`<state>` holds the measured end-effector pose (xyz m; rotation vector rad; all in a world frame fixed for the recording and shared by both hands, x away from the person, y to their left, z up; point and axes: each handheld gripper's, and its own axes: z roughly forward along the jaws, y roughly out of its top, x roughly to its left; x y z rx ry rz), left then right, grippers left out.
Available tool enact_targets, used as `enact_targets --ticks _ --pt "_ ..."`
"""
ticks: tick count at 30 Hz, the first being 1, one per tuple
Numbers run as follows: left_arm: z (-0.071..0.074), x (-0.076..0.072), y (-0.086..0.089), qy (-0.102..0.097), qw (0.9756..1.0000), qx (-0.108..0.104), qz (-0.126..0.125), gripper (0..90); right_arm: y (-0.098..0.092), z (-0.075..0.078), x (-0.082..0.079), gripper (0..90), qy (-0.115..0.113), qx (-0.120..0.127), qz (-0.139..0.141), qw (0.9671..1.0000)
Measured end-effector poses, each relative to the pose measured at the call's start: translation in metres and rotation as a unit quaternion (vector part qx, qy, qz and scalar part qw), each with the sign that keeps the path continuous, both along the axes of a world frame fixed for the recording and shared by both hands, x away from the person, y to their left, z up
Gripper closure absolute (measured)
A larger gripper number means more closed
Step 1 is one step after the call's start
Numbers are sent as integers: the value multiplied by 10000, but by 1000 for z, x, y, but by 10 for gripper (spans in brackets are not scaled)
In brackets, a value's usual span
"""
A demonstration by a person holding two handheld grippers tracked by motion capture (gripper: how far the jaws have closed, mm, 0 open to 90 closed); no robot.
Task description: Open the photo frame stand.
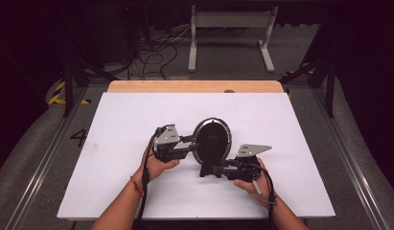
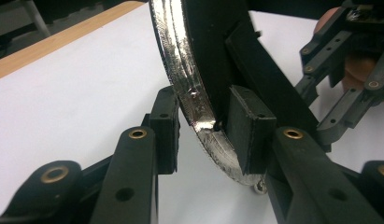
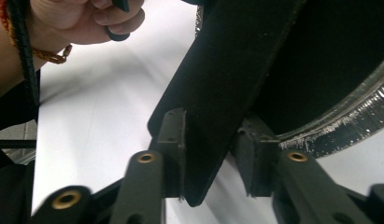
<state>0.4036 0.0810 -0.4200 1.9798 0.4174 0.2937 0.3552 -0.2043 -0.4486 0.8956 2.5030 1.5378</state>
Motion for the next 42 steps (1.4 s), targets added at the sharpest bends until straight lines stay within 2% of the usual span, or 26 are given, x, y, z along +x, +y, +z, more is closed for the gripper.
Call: enact_targets --ticks 3,5,6,7,9,10,11,12,13,14,15,17,18,19,20,21,22,23,25,30,35,39,42 --pt "1 -2 -1 -41 10000 -15 -65 657 1 -1 -1 740 -21 -122 1 9999" --pt "0 -1 1 59 9995 -234 -227 672 1 -2 -1 790 16 -212 2 9998" --pt "-1 -1 0 88 9993 -249 -263 674 1 -2 -1 815 29 -266 -10 9996" --pt "-1 -1 0 64 9994 -234 -251 670 2 -3 -1 817 54 -266 64 9996" --pt "-1 -1 1 97 9991 -279 -307 670 3 -1 -3 815 13 -338 31 9994" --pt "-1 0 0 103 9990 -271 -327 649 3 -1 -3 815 18 -359 32 9993" --pt "-1 0 0 103 9990 -271 -327 590 3 -1 -3 815 18 -359 32 9993" --pt "-1 0 -1 98 9992 -212 -319 590 3 -1 -3 816 2 -368 54 9993" --pt "-2 0 -2 85 9993 -162 -326 553 3 -1 -3 816 -9 -380 66 9993" --pt "-3 1 -3 122 9992 -176 -346 479 3 -1 -3 818 -14 -387 93 9992" --pt "-4 1 -5 163 9992 -179 -323 479 3 -1 -3 818 -14 -387 93 9992" --pt "-7 4 -8 298 9987 -188 -361 381 3 -1 -3 819 -43 -399 121 9991" --pt "-10 6 -9 417 9979 -203 -445 381 3 -1 -3 819 -43 -399 121 9991" --pt "-12 7 -10 465 9978 -162 -440 373 3 -1 -3 819 -52 -398 126 9991" --pt "-14 8 -10 514 9975 -219 -423 352 3 -1 -3 817 -56 -403 128 9991" --pt "-15 9 -10 534 9974 -206 -442 438 2 -1 -3 816 -51 -397 128 9991" --pt "-15 9 -10 560 9971 -228 -454 476 2 -1 -3 815 -44 -371 135 9992" --pt "-16 11 -9 610 9961 -272 -584 507 2 -1 -3 815 -57 -392 132 9991" --pt "-16 10 -9 574 9961 -220 -641 607 3 -1 -3 813 -62 -393 142 9991" --pt "-14 9 -8 540 9960 -140 -702 636 1 -1 -2 809 -46 -389 166 9991" --pt "-9 4 -10 194 9983 10 -547 660 0 1 0 808 -8 -341 186 9992" --pt "-8 1 -10 24 9989 16 -465 678 -3 3 1 798 50 -267 165 9995" --pt "-5 -2 -10 -175 9989 91 -420 702 -3 4 0 791 48 -304 153 9994"
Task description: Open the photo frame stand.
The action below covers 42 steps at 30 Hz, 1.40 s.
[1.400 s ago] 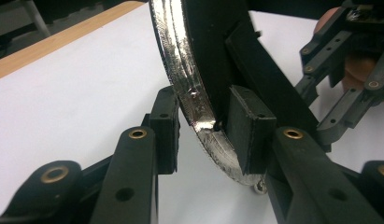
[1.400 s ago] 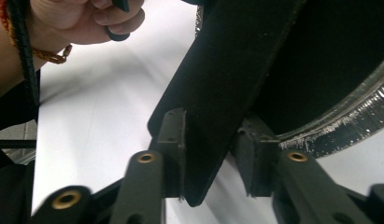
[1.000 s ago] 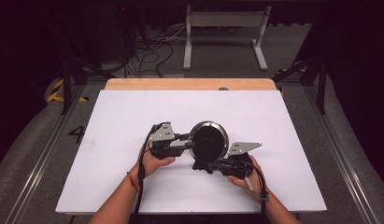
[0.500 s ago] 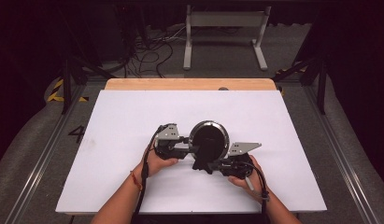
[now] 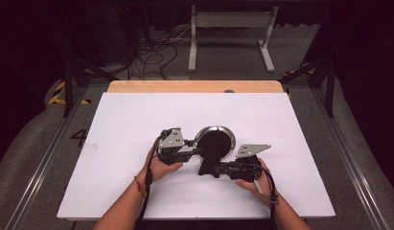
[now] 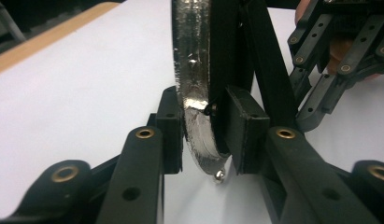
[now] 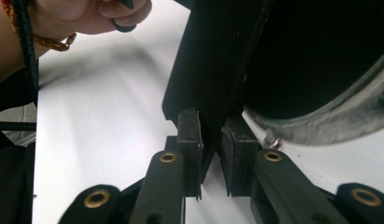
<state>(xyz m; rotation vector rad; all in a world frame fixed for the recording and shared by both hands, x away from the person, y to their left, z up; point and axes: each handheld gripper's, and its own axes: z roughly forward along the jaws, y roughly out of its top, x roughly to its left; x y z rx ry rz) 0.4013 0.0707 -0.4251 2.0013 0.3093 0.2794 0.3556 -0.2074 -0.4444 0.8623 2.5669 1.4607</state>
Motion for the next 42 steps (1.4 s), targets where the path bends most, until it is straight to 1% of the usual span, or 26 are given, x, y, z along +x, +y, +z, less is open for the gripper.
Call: enact_targets --ticks 4,7,9,14,16,19,22,24,25,26,27,30,31,32,35,37,38,39,42 --pt "1 -2 1 -166 9998 72 105 718 -1 2 0 780 -30 -8 -71 10000" --pt "3 -3 2 -290 9994 124 137 732 0 3 -1 773 -56 -25 -111 9999" --pt "2 -3 4 -325 9992 133 186 740 0 3 -1 770 -57 -16 -141 9999" --pt "-1 -1 7 -255 9996 52 149 742 0 4 -2 770 -65 -2 -187 9998" --pt "-1 -2 8 -301 9994 56 137 742 1 4 -2 773 -59 -21 -191 9998" --pt "-3 -1 10 -266 9996 61 118 739 2 4 -3 776 -71 -38 -178 9998" --pt "-4 0 11 -226 9996 39 150 734 4 4 -4 777 -85 -51 -176 9998" --pt "-6 1 11 -140 9998 34 105 717 5 4 -5 783 -81 -65 -147 9998" --pt "-6 1 11 -140 9998 34 105 682 5 4 -5 783 -81 -65 -147 9998" --pt "-7 2 10 -125 9999 58 94 673 7 3 -5 791 -87 -102 -120 9998" --pt "-9 1 8 -88 9999 75 21 670 8 3 -5 792 -88 -122 -126 9998" --pt "-10 1 4 -90 9999 137 -13 646 8 2 -5 794 -76 -113 -126 9998" --pt "-11 1 3 -84 9998 177 -30 629 7 3 -5 795 -83 -102 -137 9998" --pt "-13 0 1 -101 9995 285 -36 626 6 4 -5 797 -87 -60 -135 9999" --pt "-15 1 0 -60 9994 333 -72 644 6 4 -5 791 -88 -23 -159 9998" --pt "-17 1 -2 -79 9990 432 -76 666 6 4 -6 773 -67 10 -155 9999" --pt "-18 0 -3 -96 9988 468 -87 698 7 3 -6 768 -70 7 -163 9998" --pt "-17 -1 -5 -178 9984 535 -45 708 8 2 -7 758 -77 19 -167 9998" --pt "-17 -2 -5 -220 9981 576 -50 708 9 0 -6 758 2 74 -163 9998"
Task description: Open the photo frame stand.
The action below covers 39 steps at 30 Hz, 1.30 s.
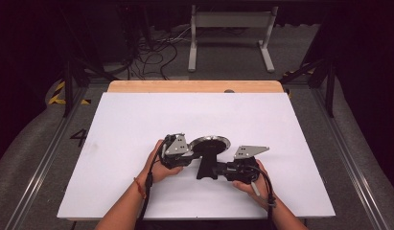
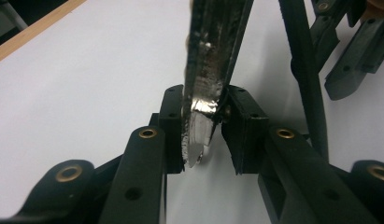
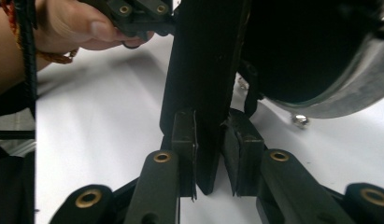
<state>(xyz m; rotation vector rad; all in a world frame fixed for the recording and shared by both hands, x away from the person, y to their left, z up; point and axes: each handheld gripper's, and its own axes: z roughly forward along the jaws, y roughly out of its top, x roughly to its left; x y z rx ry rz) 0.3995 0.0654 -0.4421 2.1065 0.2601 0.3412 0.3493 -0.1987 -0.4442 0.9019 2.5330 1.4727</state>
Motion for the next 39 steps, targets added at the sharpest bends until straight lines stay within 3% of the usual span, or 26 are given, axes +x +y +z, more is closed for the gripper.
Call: enact_targets --ticks 3,5,8,25,29,33,39 --pt "0 0 0 -81 10000 47 16 712 1 -2 0 764 0 -37 3 10000" --pt "0 -1 0 -219 9995 138 158 716 2 -3 0 764 23 -50 1 10000" --pt "-1 3 4 -166 9996 119 199 723 2 -3 0 771 15 -76 12 10000" --pt "-4 7 3 -295 9985 75 453 698 2 -3 1 813 -75 -234 -100 9996" --pt "-4 8 5 -182 9989 -13 428 692 1 -4 1 814 -75 -264 -131 9995" --pt "-1 8 9 -162 9985 -155 491 624 1 -3 0 802 -124 -327 -110 9993" --pt "4 5 13 -260 9983 -110 505 560 1 -2 0 789 -181 -394 -86 9990"
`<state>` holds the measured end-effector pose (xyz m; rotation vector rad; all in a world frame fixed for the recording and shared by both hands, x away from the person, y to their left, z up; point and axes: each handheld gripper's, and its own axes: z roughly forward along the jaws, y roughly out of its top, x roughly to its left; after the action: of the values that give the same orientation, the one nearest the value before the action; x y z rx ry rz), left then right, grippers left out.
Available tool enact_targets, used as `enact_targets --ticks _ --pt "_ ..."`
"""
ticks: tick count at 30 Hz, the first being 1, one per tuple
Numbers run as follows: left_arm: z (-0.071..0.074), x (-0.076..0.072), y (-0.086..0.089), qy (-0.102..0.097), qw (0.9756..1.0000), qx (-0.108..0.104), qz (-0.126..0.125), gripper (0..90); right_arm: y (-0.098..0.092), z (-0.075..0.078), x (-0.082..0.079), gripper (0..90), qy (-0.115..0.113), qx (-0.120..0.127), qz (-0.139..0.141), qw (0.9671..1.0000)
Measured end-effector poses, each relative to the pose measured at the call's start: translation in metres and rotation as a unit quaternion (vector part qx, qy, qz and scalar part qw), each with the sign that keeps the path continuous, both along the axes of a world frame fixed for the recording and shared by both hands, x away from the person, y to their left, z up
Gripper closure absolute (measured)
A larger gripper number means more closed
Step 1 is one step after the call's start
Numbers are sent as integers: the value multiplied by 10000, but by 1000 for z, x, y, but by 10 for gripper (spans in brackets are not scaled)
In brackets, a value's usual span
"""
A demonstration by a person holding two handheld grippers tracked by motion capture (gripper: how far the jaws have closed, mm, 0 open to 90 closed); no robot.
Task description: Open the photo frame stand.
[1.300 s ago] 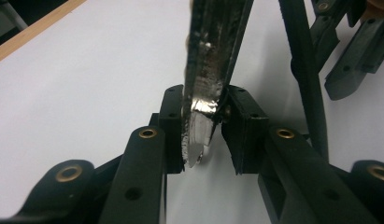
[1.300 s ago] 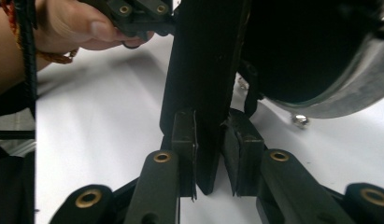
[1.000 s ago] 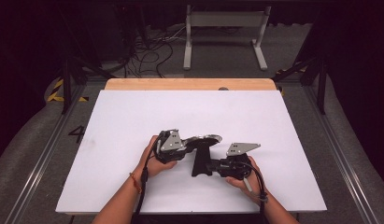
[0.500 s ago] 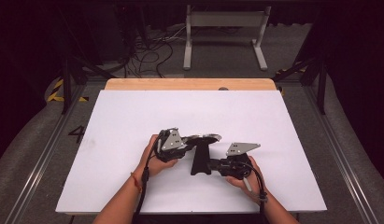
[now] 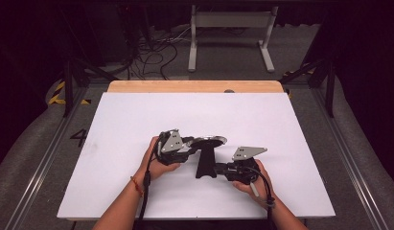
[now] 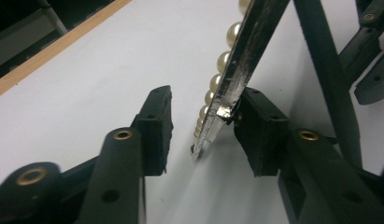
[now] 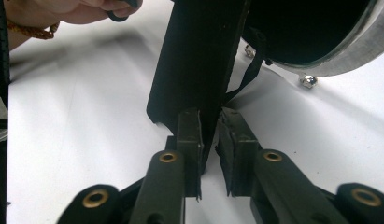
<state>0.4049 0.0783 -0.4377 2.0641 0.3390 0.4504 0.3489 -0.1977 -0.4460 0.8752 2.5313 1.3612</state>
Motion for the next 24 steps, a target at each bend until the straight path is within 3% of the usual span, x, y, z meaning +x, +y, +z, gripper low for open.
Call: enact_targets --ticks 7,10,12,14,19,20,24 --pt "9 -7 7 -46 9998 196 13 481 -2 11 -5 762 -269 -174 -25 9995" --pt "14 -12 12 73 9999 86 76 452 -4 17 -7 733 -372 -208 -68 9991" --pt "16 -18 17 38 9998 127 130 443 -6 20 -8 718 -445 -273 -120 9986" --pt "16 -23 26 156 9996 79 202 428 -8 24 -7 699 -531 -347 -206 9978" --pt "17 -35 43 271 9989 -1 370 366 -14 32 -8 646 -654 -364 -355 9966" --pt "16 -43 49 236 9988 104 425 347 -16 33 -9 633 -691 -340 -348 9964" --pt "12 -58 60 276 9983 198 468 266 -25 33 -13 589 -714 -178 -400 9965"
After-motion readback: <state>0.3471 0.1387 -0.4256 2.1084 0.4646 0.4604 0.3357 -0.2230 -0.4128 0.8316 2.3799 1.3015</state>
